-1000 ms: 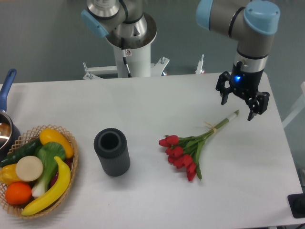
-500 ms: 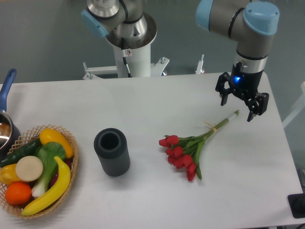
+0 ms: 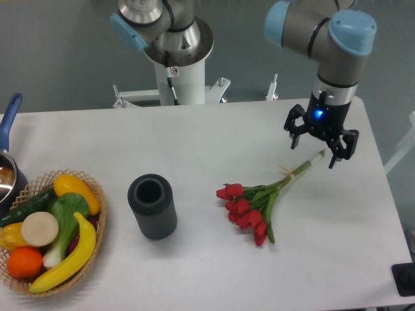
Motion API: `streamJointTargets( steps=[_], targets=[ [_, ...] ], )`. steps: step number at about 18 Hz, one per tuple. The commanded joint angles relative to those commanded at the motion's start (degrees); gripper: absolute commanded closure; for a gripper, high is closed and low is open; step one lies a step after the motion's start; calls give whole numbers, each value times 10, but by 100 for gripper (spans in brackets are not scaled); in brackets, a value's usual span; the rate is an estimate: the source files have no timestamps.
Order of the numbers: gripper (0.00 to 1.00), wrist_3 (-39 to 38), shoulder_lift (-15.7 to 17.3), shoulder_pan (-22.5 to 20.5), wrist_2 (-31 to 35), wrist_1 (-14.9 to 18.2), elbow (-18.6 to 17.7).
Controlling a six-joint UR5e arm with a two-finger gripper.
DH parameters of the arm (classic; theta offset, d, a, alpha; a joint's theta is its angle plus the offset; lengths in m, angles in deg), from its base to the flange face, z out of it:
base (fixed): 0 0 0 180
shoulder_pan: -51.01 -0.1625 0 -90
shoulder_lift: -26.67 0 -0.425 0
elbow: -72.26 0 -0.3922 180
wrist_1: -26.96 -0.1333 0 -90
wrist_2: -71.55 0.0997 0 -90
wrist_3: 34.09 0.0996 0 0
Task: Pick up the flowers from the table
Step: 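Lower the open gripper down onto the tied tulip stems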
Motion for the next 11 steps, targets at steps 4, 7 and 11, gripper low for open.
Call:
streamJointTargets(
  steps=[4, 7, 11],
  targets=[
    [0, 7, -33, -2, 2, 8, -2],
    [0, 9, -56, 4, 4, 7, -7],
    [1, 45, -79, 14, 18, 40, 2]
  ],
)
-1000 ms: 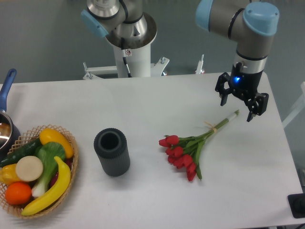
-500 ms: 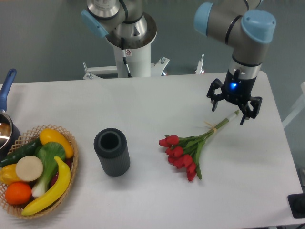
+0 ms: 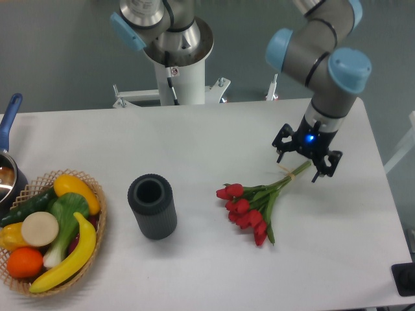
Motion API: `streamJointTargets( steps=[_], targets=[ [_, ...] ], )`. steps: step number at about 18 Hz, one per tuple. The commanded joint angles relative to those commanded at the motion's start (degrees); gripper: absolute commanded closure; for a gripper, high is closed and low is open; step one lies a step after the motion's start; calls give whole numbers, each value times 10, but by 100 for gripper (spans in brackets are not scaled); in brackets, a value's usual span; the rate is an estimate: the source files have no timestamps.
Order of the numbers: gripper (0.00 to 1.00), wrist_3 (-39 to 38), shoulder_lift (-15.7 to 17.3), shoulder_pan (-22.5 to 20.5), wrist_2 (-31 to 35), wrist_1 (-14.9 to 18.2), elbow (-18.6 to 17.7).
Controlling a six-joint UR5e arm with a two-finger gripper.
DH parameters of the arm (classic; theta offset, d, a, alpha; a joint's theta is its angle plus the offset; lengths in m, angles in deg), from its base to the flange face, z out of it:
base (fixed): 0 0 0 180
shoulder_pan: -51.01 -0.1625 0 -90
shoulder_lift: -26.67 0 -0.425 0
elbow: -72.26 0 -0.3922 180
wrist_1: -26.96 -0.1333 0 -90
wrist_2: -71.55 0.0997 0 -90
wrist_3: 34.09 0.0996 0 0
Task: Pick up the flowers from the table
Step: 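Lower the open gripper down onto the tied tulip stems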
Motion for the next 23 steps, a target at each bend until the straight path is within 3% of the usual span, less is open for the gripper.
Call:
streamJointTargets(
  steps=[3, 13, 23],
  targets=[
    [1, 37, -11, 0, 6, 17, 1],
    [1, 33, -55, 7, 15, 15, 25],
    [1, 31, -86, 32, 43, 11, 26]
  ],
)
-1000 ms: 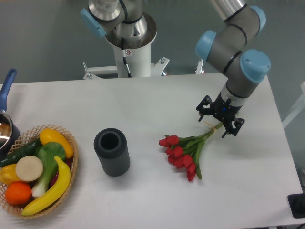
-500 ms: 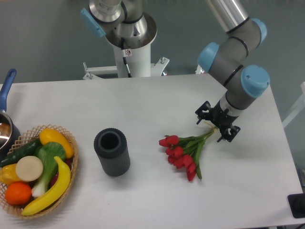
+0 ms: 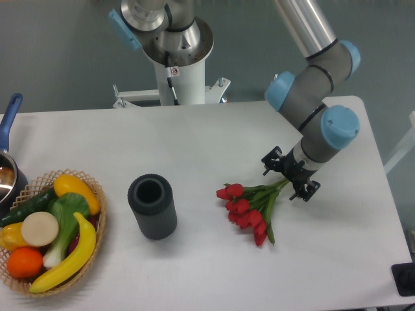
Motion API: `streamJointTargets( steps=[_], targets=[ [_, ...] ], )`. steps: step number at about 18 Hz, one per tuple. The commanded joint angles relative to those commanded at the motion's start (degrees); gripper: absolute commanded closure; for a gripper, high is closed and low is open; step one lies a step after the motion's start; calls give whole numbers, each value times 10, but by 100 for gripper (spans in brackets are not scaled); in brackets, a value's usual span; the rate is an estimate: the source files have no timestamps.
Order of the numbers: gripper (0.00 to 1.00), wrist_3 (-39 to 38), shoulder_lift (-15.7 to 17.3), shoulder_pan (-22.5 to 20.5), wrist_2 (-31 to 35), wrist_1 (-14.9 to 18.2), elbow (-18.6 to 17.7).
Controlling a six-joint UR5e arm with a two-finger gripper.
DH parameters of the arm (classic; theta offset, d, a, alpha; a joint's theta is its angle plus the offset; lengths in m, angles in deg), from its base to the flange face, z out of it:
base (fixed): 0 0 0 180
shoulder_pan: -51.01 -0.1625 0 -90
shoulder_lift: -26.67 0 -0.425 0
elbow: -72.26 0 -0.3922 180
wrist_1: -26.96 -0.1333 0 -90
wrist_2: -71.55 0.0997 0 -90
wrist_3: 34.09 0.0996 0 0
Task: Pick up the flowers from the table
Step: 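Lower the open gripper down onto the tied tulip stems, then close the gripper around the twine-tied stems of the red tulips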
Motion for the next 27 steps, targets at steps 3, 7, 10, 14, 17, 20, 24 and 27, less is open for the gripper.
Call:
streamJointTargets(
  steps=[3, 7, 10, 14, 17, 20, 24, 27],
  targets=[
    [22, 1, 1, 0, 1, 1, 2],
    [46, 1, 3, 0, 1, 4, 2],
    [59, 1, 3, 0, 1, 5, 2],
    [68, 1, 4, -1, 1, 7, -1],
    [75, 1, 5, -1, 1, 7, -1],
    [80, 0, 8, -2, 1, 8, -2],
    [80, 0, 11, -5, 0, 7, -4],
    [80, 1, 33, -15, -3, 8, -6]
  ],
)
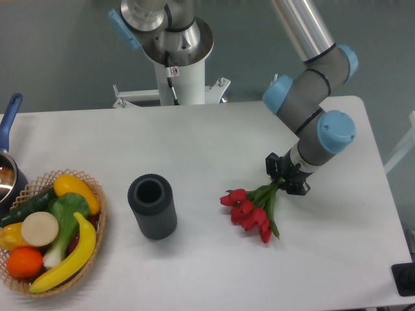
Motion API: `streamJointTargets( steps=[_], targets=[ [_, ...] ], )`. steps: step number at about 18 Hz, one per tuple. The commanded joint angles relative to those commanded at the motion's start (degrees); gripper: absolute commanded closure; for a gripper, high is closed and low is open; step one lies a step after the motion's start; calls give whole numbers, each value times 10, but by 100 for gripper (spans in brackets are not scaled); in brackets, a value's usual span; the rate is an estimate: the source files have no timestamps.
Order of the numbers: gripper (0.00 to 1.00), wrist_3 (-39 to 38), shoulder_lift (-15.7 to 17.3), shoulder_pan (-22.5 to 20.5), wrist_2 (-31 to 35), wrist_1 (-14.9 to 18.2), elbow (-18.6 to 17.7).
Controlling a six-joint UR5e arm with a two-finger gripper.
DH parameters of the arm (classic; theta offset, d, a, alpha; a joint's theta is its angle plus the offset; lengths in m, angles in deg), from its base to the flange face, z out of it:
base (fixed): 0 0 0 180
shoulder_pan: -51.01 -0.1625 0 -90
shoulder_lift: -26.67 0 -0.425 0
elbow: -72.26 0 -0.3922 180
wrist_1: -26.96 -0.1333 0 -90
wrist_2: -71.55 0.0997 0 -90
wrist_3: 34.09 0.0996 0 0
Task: Pick up the flowers from the table
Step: 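Close the gripper around the twine-tied stems of the red tulips, then lift the red tulip bouquet up off the table with the gripper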
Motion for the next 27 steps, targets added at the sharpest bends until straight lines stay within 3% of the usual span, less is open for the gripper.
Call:
streamJointTargets(
  steps=[3, 9, 17, 20, 27],
  targets=[
    [80, 0, 25, -3, -2, 4, -5],
    [80, -32, 105, -8, -34, 25, -5],
    [80, -139, 200, -11, -220, 19, 16],
    [80, -214, 231, -10, -325, 14, 27],
    [79, -278, 251, -5, -480, -32, 40]
  ],
)
